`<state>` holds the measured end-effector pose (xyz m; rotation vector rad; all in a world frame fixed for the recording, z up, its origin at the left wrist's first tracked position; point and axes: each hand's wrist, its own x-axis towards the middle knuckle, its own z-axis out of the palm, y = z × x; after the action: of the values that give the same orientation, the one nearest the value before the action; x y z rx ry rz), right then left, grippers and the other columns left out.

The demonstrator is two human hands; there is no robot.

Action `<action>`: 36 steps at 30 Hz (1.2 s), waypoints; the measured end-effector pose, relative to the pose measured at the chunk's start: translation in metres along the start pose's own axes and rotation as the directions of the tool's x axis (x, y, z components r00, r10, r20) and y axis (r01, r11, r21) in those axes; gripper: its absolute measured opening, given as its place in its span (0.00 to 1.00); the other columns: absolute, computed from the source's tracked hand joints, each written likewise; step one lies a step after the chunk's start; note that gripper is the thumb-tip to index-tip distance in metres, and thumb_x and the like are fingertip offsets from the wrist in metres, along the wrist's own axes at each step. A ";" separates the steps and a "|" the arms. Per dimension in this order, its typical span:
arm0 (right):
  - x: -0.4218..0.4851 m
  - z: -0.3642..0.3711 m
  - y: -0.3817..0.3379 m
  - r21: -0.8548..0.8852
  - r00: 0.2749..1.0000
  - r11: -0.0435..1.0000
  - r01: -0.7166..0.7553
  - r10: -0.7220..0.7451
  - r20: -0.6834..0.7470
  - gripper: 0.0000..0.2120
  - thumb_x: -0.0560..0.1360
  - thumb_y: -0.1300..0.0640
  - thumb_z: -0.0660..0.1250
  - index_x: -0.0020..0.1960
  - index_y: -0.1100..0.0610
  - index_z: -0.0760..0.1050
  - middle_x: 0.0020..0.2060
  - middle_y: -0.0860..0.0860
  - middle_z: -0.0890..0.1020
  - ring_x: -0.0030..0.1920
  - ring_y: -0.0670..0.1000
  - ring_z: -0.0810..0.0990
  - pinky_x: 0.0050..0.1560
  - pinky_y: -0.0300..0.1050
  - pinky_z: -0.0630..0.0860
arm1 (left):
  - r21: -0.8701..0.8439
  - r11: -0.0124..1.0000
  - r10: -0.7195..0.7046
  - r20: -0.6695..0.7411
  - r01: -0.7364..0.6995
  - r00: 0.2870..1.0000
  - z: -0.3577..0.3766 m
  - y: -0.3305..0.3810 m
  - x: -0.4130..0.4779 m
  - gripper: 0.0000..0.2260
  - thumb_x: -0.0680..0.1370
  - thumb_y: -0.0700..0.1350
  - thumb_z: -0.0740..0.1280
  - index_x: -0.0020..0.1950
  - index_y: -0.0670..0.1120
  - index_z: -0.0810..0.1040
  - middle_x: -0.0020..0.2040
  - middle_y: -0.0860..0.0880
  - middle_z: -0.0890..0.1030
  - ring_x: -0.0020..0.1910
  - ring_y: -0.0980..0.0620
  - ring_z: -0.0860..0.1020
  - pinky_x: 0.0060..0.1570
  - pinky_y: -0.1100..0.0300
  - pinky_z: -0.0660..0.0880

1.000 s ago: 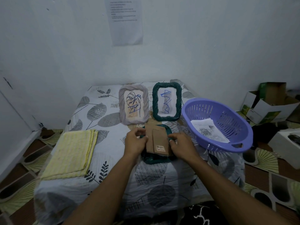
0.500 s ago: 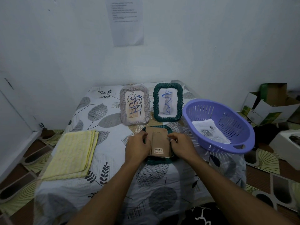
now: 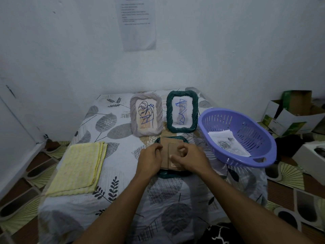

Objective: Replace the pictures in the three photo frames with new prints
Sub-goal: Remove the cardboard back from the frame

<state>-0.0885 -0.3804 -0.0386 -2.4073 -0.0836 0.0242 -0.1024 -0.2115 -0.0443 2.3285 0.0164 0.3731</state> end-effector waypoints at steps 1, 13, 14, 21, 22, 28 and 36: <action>0.000 -0.001 -0.002 -0.036 1.000 0.999 -0.010 0.010 0.003 0.32 0.60 0.30 0.70 0.59 0.46 0.76 0.50 0.47 0.82 0.52 0.50 0.80 0.52 0.49 0.78 | -0.009 1.000 0.008 0.006 -0.008 1.000 -0.001 -0.001 0.000 0.13 0.79 0.37 0.59 0.57 0.45 0.80 0.55 0.46 0.82 0.53 0.48 0.78 0.50 0.62 0.71; 0.007 -0.002 -0.021 -0.145 0.999 0.988 -0.049 0.048 -0.015 0.35 0.51 0.33 0.65 0.53 0.50 0.68 0.50 0.52 0.78 0.49 0.55 0.76 0.44 0.46 0.73 | -0.092 0.995 0.024 0.011 -0.023 1.000 -0.005 -0.006 0.000 0.12 0.78 0.38 0.61 0.58 0.44 0.80 0.55 0.45 0.83 0.53 0.46 0.79 0.52 0.58 0.74; 0.006 -0.002 -0.020 -0.128 0.999 0.991 -0.044 0.041 -0.025 0.33 0.52 0.33 0.64 0.52 0.49 0.67 0.48 0.51 0.77 0.46 0.54 0.74 0.42 0.45 0.71 | -0.068 0.998 0.020 0.013 -0.019 1.000 -0.004 -0.006 0.001 0.11 0.77 0.38 0.61 0.56 0.43 0.81 0.53 0.44 0.83 0.53 0.44 0.78 0.53 0.54 0.75; 0.006 -0.002 -0.016 -0.064 0.999 0.998 -0.024 0.022 -0.027 0.31 0.55 0.34 0.66 0.51 0.50 0.67 0.44 0.49 0.74 0.45 0.52 0.74 0.39 0.43 0.69 | 0.020 0.998 -0.067 0.081 0.066 0.994 0.001 -0.004 0.009 0.11 0.78 0.45 0.65 0.57 0.45 0.82 0.58 0.46 0.79 0.61 0.46 0.71 0.60 0.57 0.64; 0.006 -0.002 -0.015 -0.051 1.000 0.998 -0.022 0.021 -0.018 0.30 0.57 0.35 0.68 0.52 0.50 0.67 0.44 0.48 0.74 0.45 0.52 0.74 0.39 0.43 0.69 | -0.043 0.994 -0.101 0.064 0.103 0.993 0.000 -0.001 0.008 0.10 0.78 0.44 0.66 0.56 0.44 0.83 0.56 0.45 0.80 0.57 0.47 0.73 0.58 0.58 0.66; 0.012 -0.005 -0.002 -0.002 0.999 1.000 0.023 -0.023 -0.048 0.17 0.71 0.40 0.68 0.52 0.50 0.74 0.46 0.50 0.80 0.47 0.52 0.79 0.46 0.46 0.76 | -0.465 0.783 -0.400 0.133 0.413 0.907 -0.005 0.008 0.009 0.04 0.75 0.36 0.69 0.43 0.43 0.82 0.42 0.46 0.83 0.37 0.55 0.80 0.29 0.68 0.73; 0.017 0.001 0.009 0.003 0.971 0.985 0.175 -0.172 -0.167 0.08 0.77 0.61 0.61 0.52 0.57 0.79 0.48 0.53 0.81 0.50 0.52 0.78 0.50 0.46 0.74 | -0.599 0.646 -0.438 0.217 0.473 0.872 -0.027 -0.007 0.011 0.06 0.78 0.35 0.64 0.46 0.42 0.80 0.39 0.43 0.82 0.34 0.48 0.80 0.34 0.55 0.78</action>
<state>-0.0708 -0.3853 -0.0447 -2.3659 -0.2150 -0.2557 -0.0980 -0.1869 -0.0280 1.5674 0.3930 0.0337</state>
